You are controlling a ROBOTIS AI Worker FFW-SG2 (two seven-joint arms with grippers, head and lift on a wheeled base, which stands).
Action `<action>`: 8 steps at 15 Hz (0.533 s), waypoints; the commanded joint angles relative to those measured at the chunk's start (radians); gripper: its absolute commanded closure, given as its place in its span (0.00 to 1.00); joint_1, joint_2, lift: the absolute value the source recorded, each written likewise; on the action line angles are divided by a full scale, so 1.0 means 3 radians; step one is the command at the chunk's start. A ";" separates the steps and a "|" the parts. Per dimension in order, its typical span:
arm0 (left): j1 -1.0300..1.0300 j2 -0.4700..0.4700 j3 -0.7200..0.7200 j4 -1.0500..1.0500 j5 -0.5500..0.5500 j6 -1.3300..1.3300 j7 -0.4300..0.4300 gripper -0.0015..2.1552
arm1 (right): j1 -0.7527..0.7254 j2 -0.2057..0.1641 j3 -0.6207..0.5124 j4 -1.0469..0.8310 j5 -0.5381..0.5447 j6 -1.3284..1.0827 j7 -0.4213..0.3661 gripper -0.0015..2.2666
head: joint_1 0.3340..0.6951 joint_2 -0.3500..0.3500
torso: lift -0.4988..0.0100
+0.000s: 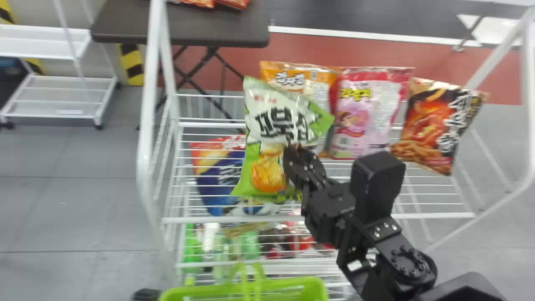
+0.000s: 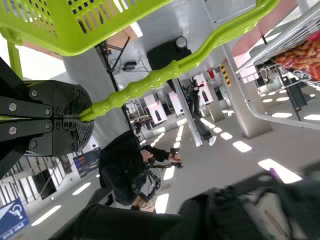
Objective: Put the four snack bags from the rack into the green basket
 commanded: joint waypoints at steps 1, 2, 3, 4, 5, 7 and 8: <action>-0.0003 -0.0004 0.0045 -0.0014 0.0040 0.0035 0.0000 0.88 | 0.0396 -0.0249 -0.0492 -0.0289 -0.0484 0.0218 0.0051 0.95 | 1.00 0.16 | 0.97; -0.0003 -0.0009 0.0081 -0.0014 0.0050 0.0035 0.0000 0.88 | 0.0472 -0.0290 -0.0666 -0.0376 -0.0591 0.0515 0.0158 0.95 | 1.00 0.11 | 0.97; 0.0002 -0.0014 0.0127 -0.0004 0.0076 0.0024 0.0000 0.88 | 0.0508 -0.0336 -0.0769 -0.0432 -0.0663 0.0801 0.0255 0.95 | 1.00 0.00 | 0.97; 0.0002 -0.0019 0.0148 0.0001 0.0091 0.0024 0.0005 0.88 | 0.0611 -0.0346 -0.0917 -0.0514 -0.0678 0.1057 0.0388 0.95 | 1.00 0.00 | 0.97; 0.0002 -0.0024 0.0163 0.0001 0.0091 0.0024 0.0010 0.88 | 0.0672 -0.0346 -0.1040 -0.0560 -0.0693 0.1241 0.0516 0.95 | 1.00 0.00 | 0.97; -0.0003 -0.0045 0.0199 0.0001 0.0096 0.0024 0.0015 0.88 | 0.0805 -0.0326 -0.1234 -0.0617 -0.0699 0.1476 0.0710 0.95 | 1.00 0.00 | 0.97; -0.0003 -0.0050 0.0199 0.0001 0.0096 0.0024 0.0020 0.88 | 0.0856 -0.0295 -0.1316 -0.0637 -0.0699 0.1671 0.0833 0.95 | 1.00 0.00 | 0.97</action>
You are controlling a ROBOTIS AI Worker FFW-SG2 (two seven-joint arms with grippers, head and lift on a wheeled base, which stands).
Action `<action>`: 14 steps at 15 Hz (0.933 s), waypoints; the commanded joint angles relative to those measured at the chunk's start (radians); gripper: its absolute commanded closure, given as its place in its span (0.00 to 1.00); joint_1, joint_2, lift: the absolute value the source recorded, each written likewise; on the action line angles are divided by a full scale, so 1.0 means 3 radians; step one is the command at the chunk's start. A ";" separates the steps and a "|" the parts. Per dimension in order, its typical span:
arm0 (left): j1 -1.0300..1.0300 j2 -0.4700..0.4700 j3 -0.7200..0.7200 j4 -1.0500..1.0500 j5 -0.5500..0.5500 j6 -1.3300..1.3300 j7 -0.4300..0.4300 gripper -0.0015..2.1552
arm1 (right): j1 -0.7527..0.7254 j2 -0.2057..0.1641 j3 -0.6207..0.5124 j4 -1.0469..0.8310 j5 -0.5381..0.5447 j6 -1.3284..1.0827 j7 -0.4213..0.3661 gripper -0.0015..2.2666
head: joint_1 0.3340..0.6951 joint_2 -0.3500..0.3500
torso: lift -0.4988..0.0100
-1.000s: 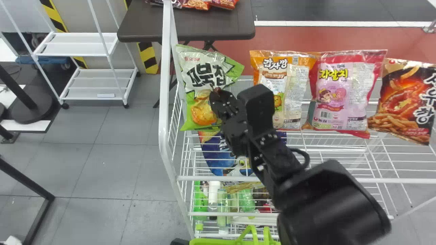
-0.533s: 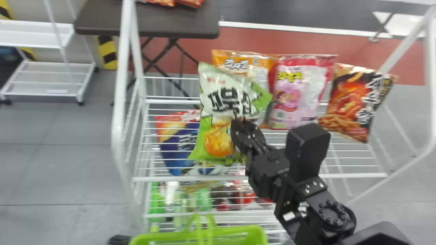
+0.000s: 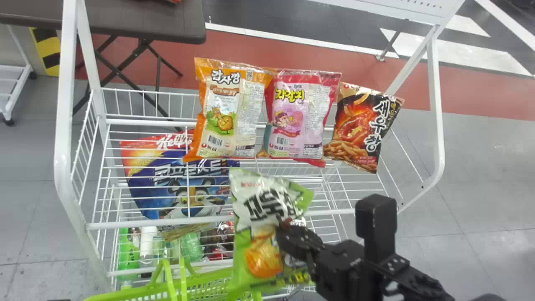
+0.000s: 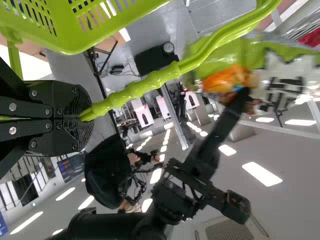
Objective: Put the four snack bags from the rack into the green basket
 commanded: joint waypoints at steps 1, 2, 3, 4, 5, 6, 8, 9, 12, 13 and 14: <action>-0.0002 -0.0018 0.0015 0.0000 0.0001 0.0000 0.0003 0.88 | 0.0117 0.0115 -0.0198 -0.0043 -0.0005 0.0431 0.0264 0.95 | 1.00 0.00 | 0.97; -0.0002 -0.0018 0.0015 0.0000 0.0001 0.0000 0.0003 0.88 | 0.0137 0.0213 -0.0244 -0.0043 -0.0005 0.0677 0.0443 0.95 | 1.00 0.00 | 0.97; -0.0002 -0.0023 0.0015 -0.0005 0.0001 0.0000 0.0003 0.88 | 0.0143 0.0397 -0.0275 -0.0038 0.0026 0.0820 0.0638 0.95 | 1.00 0.00 | 0.97; -0.0002 -0.0038 0.0015 -0.0005 -0.0004 0.0000 0.0003 0.88 | 0.0148 0.0489 -0.0270 -0.0022 0.0077 0.0902 0.0750 0.95 | 1.00 0.00 | 0.97; -0.0002 -0.0043 0.0005 -0.0005 -0.0004 0.0000 0.0013 0.88 | 0.0158 0.0489 -0.0224 0.0034 0.0072 0.0943 0.0771 0.95 | 1.00 0.00 | 0.97; -0.0002 -0.0043 -0.0016 -0.0015 -0.0009 0.0000 0.0018 0.88 | 0.0153 0.0489 -0.0142 0.0111 0.0072 0.0943 0.0771 0.95 | 1.00 0.00 | 0.97; 0.0003 -0.0043 -0.0057 -0.0015 -0.0009 0.0000 0.0013 0.88 | 0.0081 0.0479 0.0063 0.0249 0.0210 0.1055 0.0766 0.95 | 1.00 0.00 | 0.97; 0.0018 -0.0043 -0.0072 -0.0025 -0.0009 0.0000 0.0003 0.88 | 0.0045 0.0463 0.0226 0.0346 0.0328 0.1045 0.0750 0.95 | 1.00 0.00 | 0.97; 0.0064 -0.0043 -0.0108 -0.0061 -0.0009 0.0000 -0.0023 0.88 | -0.0062 0.0438 0.0518 0.0561 0.0486 0.0994 0.0699 0.95 | 1.00 0.00 | 0.97; 0.0074 -0.0043 -0.0118 -0.0066 -0.0015 0.0000 -0.0023 0.88 | -0.0098 0.0438 0.0559 0.0581 0.0491 0.0994 0.0689 0.94 | 1.00 0.00 | 0.97; 0.0079 -0.0043 -0.0138 -0.0066 -0.0020 0.0000 -0.0023 0.88 | -0.0118 0.0438 0.0595 0.0597 0.0491 0.0994 0.0674 0.87 | 1.00 0.00 | 0.97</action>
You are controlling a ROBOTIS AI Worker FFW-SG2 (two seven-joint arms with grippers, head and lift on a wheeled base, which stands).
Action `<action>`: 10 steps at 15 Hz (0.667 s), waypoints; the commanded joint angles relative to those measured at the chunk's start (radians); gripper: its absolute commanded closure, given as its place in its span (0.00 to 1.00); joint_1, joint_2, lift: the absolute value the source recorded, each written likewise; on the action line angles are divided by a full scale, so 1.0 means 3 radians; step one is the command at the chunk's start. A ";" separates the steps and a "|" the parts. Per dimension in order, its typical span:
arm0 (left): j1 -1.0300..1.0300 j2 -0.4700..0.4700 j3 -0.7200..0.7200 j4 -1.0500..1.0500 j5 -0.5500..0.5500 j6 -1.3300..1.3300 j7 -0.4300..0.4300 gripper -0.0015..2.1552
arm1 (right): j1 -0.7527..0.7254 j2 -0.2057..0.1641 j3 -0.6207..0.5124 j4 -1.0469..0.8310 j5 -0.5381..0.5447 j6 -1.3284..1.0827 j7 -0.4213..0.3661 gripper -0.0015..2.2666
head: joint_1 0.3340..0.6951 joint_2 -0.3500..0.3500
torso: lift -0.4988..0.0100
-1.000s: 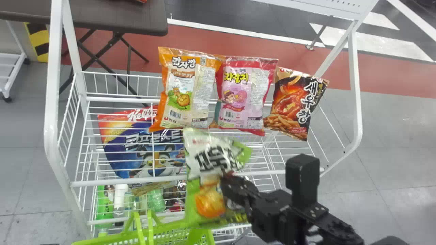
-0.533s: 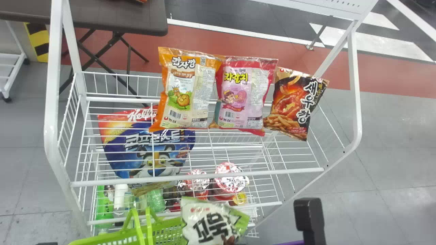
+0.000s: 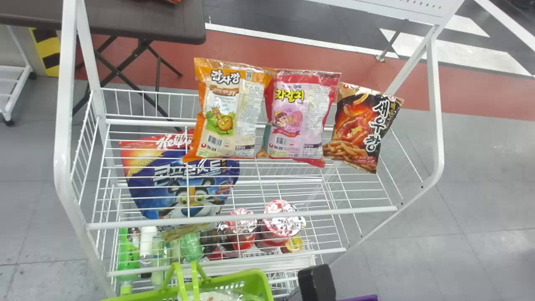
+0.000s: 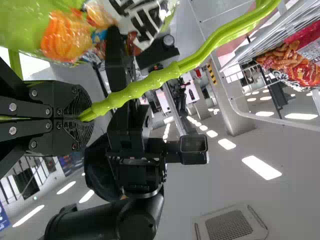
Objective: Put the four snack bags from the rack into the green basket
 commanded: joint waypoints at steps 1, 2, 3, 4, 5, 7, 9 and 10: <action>0.0016 0.0000 -0.0027 -0.0004 -0.0006 0.0000 -0.0009 0.88 | -0.0050 0.0000 0.0074 0.0031 0.0005 -0.0002 -0.0038 0.71 | 1.00 0.00 | 0.97; 0.0021 0.0005 -0.0027 -0.0009 -0.0006 -0.0010 -0.0009 0.88 | -0.0050 0.0000 0.0074 0.0031 0.0005 -0.0002 -0.0048 0.38 | 1.00 0.00 | 0.97; 0.0021 0.0005 -0.0022 -0.0009 -0.0006 -0.0010 -0.0009 0.88 | -0.0045 -0.0006 0.0059 0.0021 0.0010 0.0008 -0.0038 0.00 | 1.00 0.00 | 0.97; 0.0021 0.0010 -0.0022 -0.0014 -0.0006 0.0000 -0.0014 0.88 | -0.0030 -0.0026 0.0023 0.0010 0.0005 -0.0002 -0.0033 0.00 | 1.00 0.00 | 0.97; 0.0021 0.0010 -0.0027 -0.0014 -0.0006 0.0000 -0.0014 0.88 | -0.0025 -0.0026 -0.0038 0.0000 0.0000 -0.0023 -0.0002 0.00 | 1.00 0.00 | 0.97; 0.0016 0.0015 -0.0058 -0.0019 -0.0016 0.0000 -0.0009 0.88 | -0.0019 -0.0026 -0.0136 -0.0010 0.0000 -0.0094 0.0028 0.03 | 1.00 0.00 | 0.97; 0.0016 0.0015 -0.0083 -0.0035 -0.0031 0.0000 -0.0009 0.88 | 0.0016 -0.0026 -0.0217 -0.0061 -0.0015 -0.0299 0.0044 0.03 | 1.00 0.00 | 0.97; 0.0016 0.0015 -0.0093 -0.0045 -0.0031 0.0010 -0.0009 0.88 | 0.0042 0.0005 -0.0279 -0.0076 -0.0046 -0.0555 0.0028 0.03 | 1.00 0.00 | 0.97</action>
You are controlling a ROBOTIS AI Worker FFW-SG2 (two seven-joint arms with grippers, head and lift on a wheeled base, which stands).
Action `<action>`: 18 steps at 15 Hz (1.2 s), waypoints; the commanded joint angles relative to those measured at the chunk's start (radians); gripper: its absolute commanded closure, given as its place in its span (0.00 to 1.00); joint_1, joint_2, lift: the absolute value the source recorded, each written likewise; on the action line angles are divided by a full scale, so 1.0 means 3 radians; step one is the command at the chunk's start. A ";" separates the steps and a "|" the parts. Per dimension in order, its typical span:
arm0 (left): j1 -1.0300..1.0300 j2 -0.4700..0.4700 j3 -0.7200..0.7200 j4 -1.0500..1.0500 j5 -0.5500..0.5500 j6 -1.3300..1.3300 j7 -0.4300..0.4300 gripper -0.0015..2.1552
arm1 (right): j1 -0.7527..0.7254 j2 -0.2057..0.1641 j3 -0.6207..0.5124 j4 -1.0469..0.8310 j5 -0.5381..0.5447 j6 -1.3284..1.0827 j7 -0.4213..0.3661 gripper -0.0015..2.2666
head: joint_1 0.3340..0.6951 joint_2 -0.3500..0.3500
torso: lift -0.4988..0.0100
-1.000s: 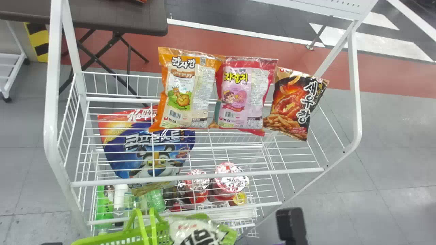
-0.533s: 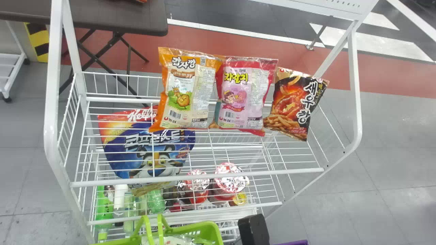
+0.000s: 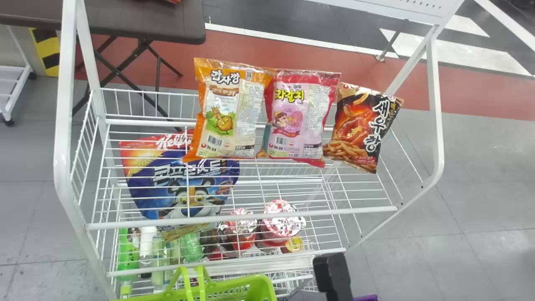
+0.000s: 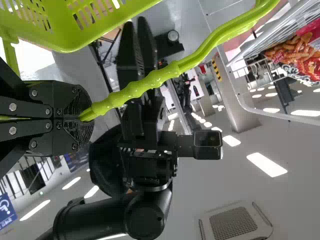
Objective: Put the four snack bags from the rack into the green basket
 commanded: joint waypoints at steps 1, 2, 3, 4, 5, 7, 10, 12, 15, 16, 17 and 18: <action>0.0000 0.0008 -0.0026 -0.0024 -0.0004 0.0009 0.0000 0.88 | 0.0037 0.0062 -0.0133 -0.0056 -0.0076 -0.0519 -0.0066 0.03 | 1.00 0.00 | 0.97; 0.0005 0.0013 -0.0036 -0.0024 -0.0009 0.0009 0.0000 0.88 | 0.0027 0.0088 -0.0174 -0.0045 -0.0163 -0.0928 -0.0169 0.03 | 1.00 0.00 | 0.97; 0.0010 0.0013 -0.0061 -0.0024 -0.0009 0.0009 0.0010 0.88 | 0.0001 0.0093 -0.0158 0.0016 -0.0168 -0.1450 -0.0363 0.03 | 1.00 0.00 | 0.97; 0.0010 0.0013 -0.0092 -0.0024 -0.0040 0.0009 0.0020 0.88 | -0.0060 0.0088 -0.0102 0.0103 -0.0153 -0.1859 -0.0562 0.03 | 1.00 0.00 | 0.97; 0.0010 0.0013 -0.0128 -0.0024 -0.0060 0.0009 0.0025 0.88 | -0.0172 0.0093 0.0005 0.0210 -0.0091 -0.2217 -0.0797 0.03 | 1.00 0.00 | 0.97; 0.0010 0.0018 -0.0179 -0.0024 -0.0106 0.0030 0.0030 0.88 | -0.0464 0.0098 0.0271 0.0399 0.0098 -0.2319 -0.1283 0.03 | 1.00 0.00 | 0.97; 0.0036 0.0023 -0.0184 -0.0024 -0.0106 0.0040 0.0020 0.88 | -0.0939 0.0098 0.0552 0.0778 0.0159 -0.2513 -0.1692 0.04 | 1.00 0.00 | 0.97; 0.0061 0.0023 -0.0184 -0.0050 -0.0106 0.0030 0.0000 0.88 | -0.1149 0.0098 0.0675 0.1033 0.0154 -0.2800 -0.1897 0.04 | 1.00 0.00 | 0.97; 0.0061 0.0043 -0.0184 -0.0071 -0.0116 0.0040 -0.0010 0.88 | -0.1476 0.0113 0.0721 0.1325 0.0077 -0.2973 -0.1933 0.04 | 1.00 0.00 | 0.97; 0.0051 0.0048 -0.0184 -0.0071 -0.0122 0.0040 -0.0010 0.88 | -0.1548 0.0124 0.0747 0.1356 0.0082 -0.2963 -0.1933 0.04 | 1.00 0.00 | 0.97; 0.0036 0.0054 -0.0184 -0.0071 -0.0122 0.0070 -0.0021 0.88 | -0.1625 0.0139 0.0803 0.1386 0.0123 -0.2953 -0.1938 0.04 | 1.00 0.00 | 0.97; 0.0025 0.0059 -0.0184 -0.0071 -0.0122 0.0070 -0.0031 0.88 | -0.1701 0.0221 0.0813 0.1437 0.0190 -0.2912 -0.1999 0.04 | 1.00 0.00 | 0.97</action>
